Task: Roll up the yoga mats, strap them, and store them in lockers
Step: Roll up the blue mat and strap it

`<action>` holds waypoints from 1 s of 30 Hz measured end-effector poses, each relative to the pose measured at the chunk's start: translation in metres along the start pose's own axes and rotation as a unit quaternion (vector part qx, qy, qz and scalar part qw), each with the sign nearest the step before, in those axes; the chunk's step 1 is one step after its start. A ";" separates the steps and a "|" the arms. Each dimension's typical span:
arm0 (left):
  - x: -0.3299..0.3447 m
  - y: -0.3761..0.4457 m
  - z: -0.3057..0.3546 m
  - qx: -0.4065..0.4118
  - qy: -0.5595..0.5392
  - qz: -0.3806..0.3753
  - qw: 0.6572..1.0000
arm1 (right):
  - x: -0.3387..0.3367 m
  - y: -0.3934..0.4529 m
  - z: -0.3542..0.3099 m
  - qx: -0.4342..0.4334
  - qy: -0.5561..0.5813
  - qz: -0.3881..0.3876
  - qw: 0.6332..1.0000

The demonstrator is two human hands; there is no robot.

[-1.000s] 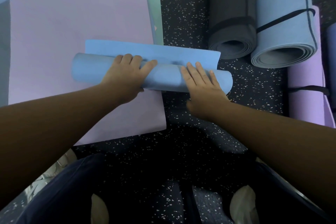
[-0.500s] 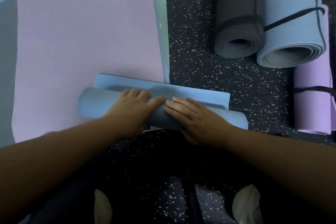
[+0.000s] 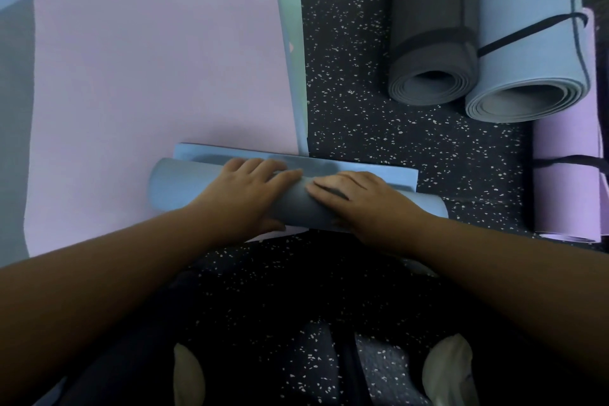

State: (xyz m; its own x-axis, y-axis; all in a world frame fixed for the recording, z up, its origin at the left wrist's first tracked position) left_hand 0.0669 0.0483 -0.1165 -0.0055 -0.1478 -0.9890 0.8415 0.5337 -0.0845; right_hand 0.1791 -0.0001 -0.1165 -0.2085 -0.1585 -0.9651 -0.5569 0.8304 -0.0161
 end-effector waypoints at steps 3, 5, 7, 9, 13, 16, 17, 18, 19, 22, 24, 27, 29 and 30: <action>-0.007 0.004 -0.003 -0.026 -0.031 0.011 0.999 | 0.001 0.004 0.014 0.029 0.011 -0.021 0.999; -0.011 0.006 -0.002 -0.034 -0.039 0.031 0.998 | -0.002 0.008 0.021 0.048 0.011 -0.033 0.998; -0.012 0.004 0.005 -0.025 -0.020 0.060 0.998 | -0.006 0.011 0.026 0.071 0.009 -0.047 0.996; -0.006 0.002 0.012 -0.012 0.021 0.063 0.998 | -0.006 0.011 0.036 0.110 0.030 -0.069 0.991; 0.006 0.002 0.016 0.001 0.092 0.035 0.995 | -0.025 0.008 0.039 0.150 0.006 0.021 0.988; 0.005 0.006 0.014 0.006 0.113 0.033 0.993 | -0.040 -0.001 0.011 0.061 -0.043 0.087 0.993; 0.005 0.007 0.014 0.007 0.118 0.032 0.992 | -0.037 -0.008 -0.002 0.014 -0.027 0.077 0.997; 0.006 0.007 0.013 0.006 0.121 0.032 0.992 | -0.032 -0.018 -0.011 -0.020 0.002 0.054 0.998; 0.007 0.006 0.013 0.006 0.123 0.031 0.992 | -0.023 -0.030 -0.019 -0.046 0.032 0.024 0.998; 0.008 0.003 0.015 0.006 0.130 0.035 0.991 | 0.010 -0.075 -0.040 -0.079 0.073 -0.113 0.988; 0.009 0.002 0.016 0.008 0.135 0.033 0.990 | 0.034 -0.105 -0.049 -0.090 0.083 -0.209 0.970; 0.010 0.002 0.016 0.007 0.135 0.026 0.990 | 0.055 -0.126 -0.055 -0.088 0.080 -0.290 0.950; 0.011 0.002 0.015 0.005 0.137 0.023 0.990 | 0.062 -0.126 -0.063 -0.101 0.097 -0.301 0.943; 0.011 0.002 0.015 0.005 0.138 0.021 0.990 | 0.065 -0.125 -0.068 -0.111 0.108 -0.303 0.940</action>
State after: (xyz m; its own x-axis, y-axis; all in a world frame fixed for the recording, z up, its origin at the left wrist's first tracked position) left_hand 0.0770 0.0353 -0.1256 -0.1172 0.1082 -0.9872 0.8490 0.5266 -0.0431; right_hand 0.1804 -0.1500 -0.1590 0.0572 -0.6915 -0.7201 -0.7755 0.4235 -0.4683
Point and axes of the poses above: each hand's wrist, its own y-axis towards the middle knuckle, its own x-axis out of the palm, z = x × y, the point moved 9 cm from there along y, towards the middle knuckle, and after that the axes turned 4 degrees about y, right-handed, at the moved point
